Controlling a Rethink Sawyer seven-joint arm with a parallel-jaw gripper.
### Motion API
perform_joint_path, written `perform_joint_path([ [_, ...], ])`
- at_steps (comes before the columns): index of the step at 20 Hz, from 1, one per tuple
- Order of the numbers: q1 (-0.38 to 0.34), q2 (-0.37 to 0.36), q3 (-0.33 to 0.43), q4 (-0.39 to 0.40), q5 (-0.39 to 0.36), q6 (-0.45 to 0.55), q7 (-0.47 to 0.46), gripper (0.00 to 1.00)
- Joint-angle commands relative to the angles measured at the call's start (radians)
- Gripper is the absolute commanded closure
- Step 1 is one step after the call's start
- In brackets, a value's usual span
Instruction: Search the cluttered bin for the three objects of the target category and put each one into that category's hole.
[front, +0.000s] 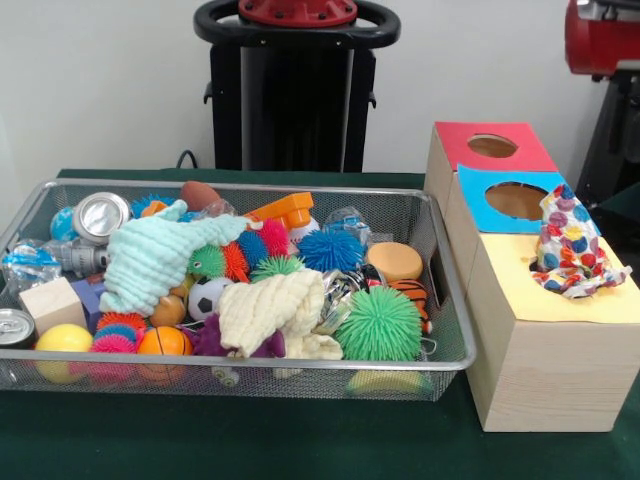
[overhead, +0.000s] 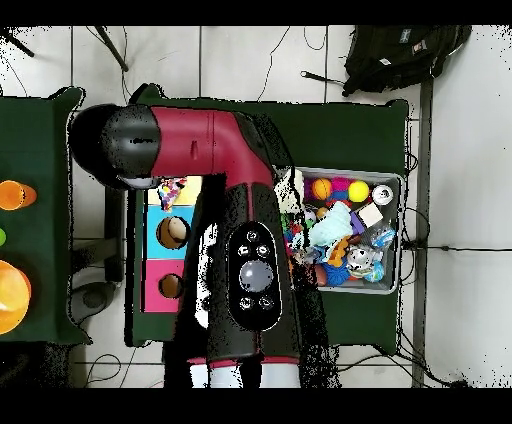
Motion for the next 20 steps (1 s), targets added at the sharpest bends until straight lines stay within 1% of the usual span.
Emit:
perform_joint_path([
  [1,-0.006,-0.009,-0.002,0.108,0.019,0.115,0.161,1.00],
  [5,-0.015,0.004,0.008,0.121,0.015,0.078,0.135,1.00],
  [8,-0.020,0.006,0.013,0.152,0.016,0.028,0.124,1.00],
  [20,-0.059,0.029,0.037,0.213,0.002,-0.079,0.062,1.00],
])
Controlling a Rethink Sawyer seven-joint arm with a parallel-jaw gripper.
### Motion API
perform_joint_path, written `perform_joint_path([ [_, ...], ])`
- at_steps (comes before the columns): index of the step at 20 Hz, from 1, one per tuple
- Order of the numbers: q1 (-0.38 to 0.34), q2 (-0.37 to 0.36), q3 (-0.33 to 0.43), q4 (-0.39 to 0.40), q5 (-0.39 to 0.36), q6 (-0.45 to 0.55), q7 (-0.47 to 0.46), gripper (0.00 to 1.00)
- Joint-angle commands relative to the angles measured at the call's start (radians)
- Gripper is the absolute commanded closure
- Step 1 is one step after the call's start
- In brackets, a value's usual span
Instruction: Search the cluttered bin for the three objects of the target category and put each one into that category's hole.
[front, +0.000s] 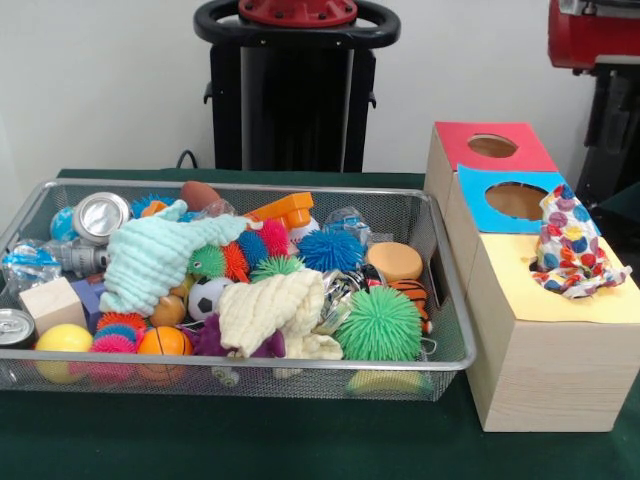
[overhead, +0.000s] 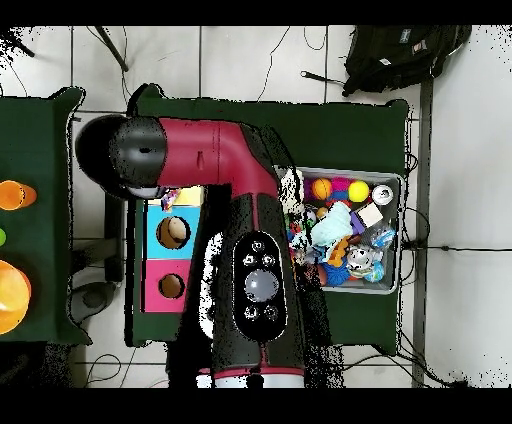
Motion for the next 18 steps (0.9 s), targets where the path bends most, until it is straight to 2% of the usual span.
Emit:
perform_joint_path([
  [1,-0.050,0.051,0.044,0.148,0.000,-0.082,0.061,1.00],
  [18,-0.056,0.065,0.054,0.177,-0.008,-0.151,0.051,1.00],
])
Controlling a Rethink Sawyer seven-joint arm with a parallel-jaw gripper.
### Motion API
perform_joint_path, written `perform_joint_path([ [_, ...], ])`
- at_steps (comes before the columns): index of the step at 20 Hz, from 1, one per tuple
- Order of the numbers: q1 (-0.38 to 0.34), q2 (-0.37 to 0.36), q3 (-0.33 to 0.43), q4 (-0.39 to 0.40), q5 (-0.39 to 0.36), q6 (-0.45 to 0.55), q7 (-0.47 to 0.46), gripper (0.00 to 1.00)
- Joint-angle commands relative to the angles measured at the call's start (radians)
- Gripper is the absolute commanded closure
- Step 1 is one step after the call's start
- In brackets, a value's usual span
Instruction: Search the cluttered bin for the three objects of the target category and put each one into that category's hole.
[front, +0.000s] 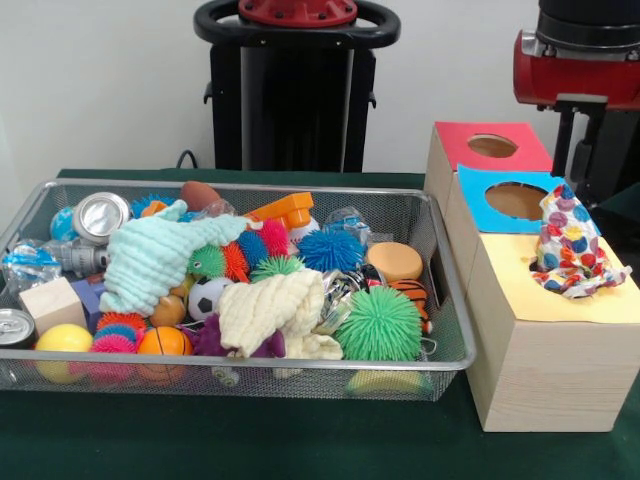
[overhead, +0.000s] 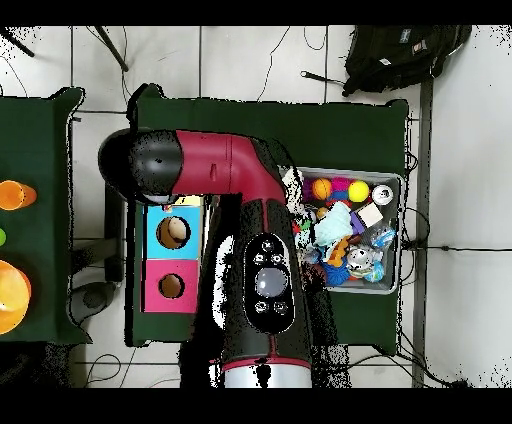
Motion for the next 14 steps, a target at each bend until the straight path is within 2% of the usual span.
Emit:
perform_joint_path([
  [1,-0.039,0.047,0.054,0.116,-0.009,-0.066,0.051,1.00],
  [14,-0.043,0.067,0.062,0.128,-0.012,-0.117,0.045,1.00],
])
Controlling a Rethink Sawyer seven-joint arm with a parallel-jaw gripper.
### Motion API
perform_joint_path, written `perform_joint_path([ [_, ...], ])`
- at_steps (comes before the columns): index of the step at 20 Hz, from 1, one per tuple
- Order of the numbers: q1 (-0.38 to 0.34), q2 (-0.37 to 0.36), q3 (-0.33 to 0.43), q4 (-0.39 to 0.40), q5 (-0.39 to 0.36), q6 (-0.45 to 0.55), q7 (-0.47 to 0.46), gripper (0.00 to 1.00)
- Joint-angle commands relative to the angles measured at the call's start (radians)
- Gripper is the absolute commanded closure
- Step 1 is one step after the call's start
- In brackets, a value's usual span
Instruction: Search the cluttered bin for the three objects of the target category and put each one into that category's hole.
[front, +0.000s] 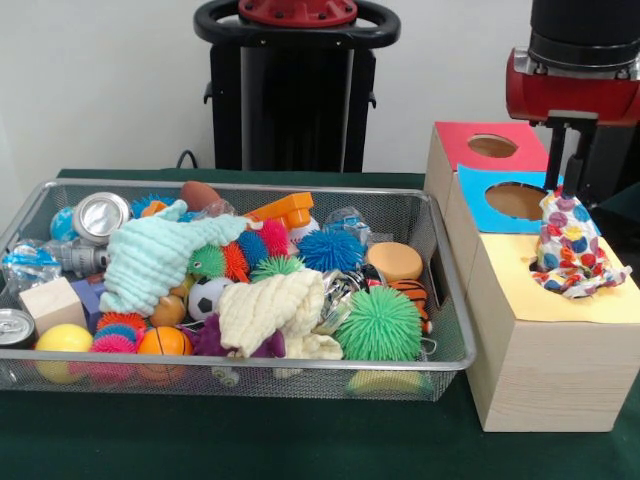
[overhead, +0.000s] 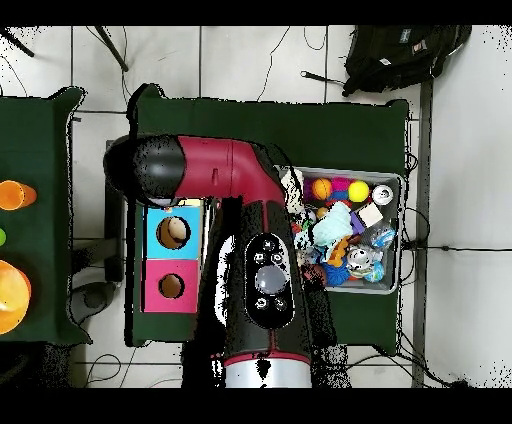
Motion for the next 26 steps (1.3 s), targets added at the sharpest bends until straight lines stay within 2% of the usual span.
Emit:
perform_joint_path([
  [1,-0.041,0.058,0.062,0.104,-0.012,-0.077,0.045,1.00],
  [12,-0.030,0.100,0.057,0.048,-0.015,-0.073,0.063,1.00],
  [20,-0.019,0.162,0.059,0.019,-0.014,-0.142,0.084,1.00],
  [26,-0.013,0.140,0.051,0.011,-0.002,-0.098,0.090,1.00],
])
